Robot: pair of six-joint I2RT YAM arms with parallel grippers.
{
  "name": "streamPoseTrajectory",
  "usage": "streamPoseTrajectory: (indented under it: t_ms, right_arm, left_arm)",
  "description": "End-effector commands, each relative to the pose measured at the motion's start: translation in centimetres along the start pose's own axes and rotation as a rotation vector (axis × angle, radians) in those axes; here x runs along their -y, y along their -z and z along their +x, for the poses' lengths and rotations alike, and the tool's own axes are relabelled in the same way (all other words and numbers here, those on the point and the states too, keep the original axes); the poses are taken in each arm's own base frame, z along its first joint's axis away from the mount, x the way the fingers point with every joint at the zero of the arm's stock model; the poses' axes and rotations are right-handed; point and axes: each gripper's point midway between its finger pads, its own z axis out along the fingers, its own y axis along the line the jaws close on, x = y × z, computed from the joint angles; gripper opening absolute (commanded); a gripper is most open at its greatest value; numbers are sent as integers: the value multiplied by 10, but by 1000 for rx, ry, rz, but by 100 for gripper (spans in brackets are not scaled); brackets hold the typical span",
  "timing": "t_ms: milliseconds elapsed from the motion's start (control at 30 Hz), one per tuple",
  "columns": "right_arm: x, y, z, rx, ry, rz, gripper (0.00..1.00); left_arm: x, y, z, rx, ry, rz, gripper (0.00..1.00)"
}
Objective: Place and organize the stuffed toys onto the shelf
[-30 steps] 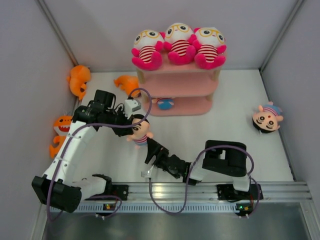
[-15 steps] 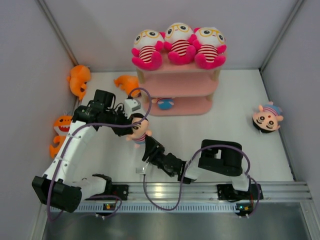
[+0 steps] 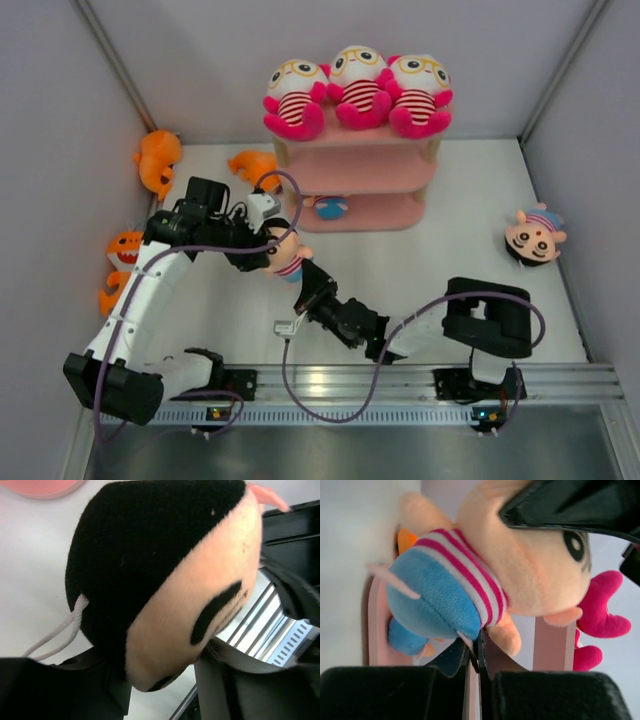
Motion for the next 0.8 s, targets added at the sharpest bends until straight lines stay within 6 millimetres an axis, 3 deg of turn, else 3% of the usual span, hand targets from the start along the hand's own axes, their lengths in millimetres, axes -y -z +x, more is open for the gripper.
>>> streamPoseTrajectory:
  t_ms: [0, 33, 67, 100, 167, 200, 400, 500, 600, 667, 733, 767]
  right_arm:
    - [52, 12, -2, 52, -332, 52, 0]
    - [46, 12, -5, 72, -362, -22, 0]
    - [12, 19, -9, 88, -345, -204, 0]
    - [15, 27, -20, 165, -481, -268, 0]
    - [8, 32, -12, 169, -555, -347, 0]
    - [-2, 43, -8, 163, -571, -411, 0]
    - [-61, 81, 28, 33, -689, -676, 0]
    - [-77, 86, 47, -39, -704, -706, 0]
    - [-83, 88, 57, -83, -778, -787, 0]
    - [-92, 92, 83, -167, -800, -806, 0]
    - [-91, 96, 101, -216, -795, -780, 0]
    - [-81, 97, 106, -218, -802, -744, 0]
  left_arm:
    - [-3, 0, -7, 7, 9, -12, 52]
    - [-5, 0, -6, 2, 11, -20, 57]
    - [-5, 1, -5, 0, 7, -28, 64]
    - [-6, 2, -5, -1, 5, -36, 76]
    - [-7, 5, -5, 2, -2, -55, 86]
    - [-9, 7, -4, -2, -6, -70, 98]
    - [-16, 17, -2, -1, -34, -143, 98]
    - [-17, 21, -1, -1, -40, -164, 98]
    - [-18, 24, 1, -1, -44, -186, 98]
    - [-19, 26, 4, -7, -50, -200, 98]
    - [-19, 27, 7, -10, -57, -210, 98]
    - [-19, 30, 7, -5, -70, -219, 98]
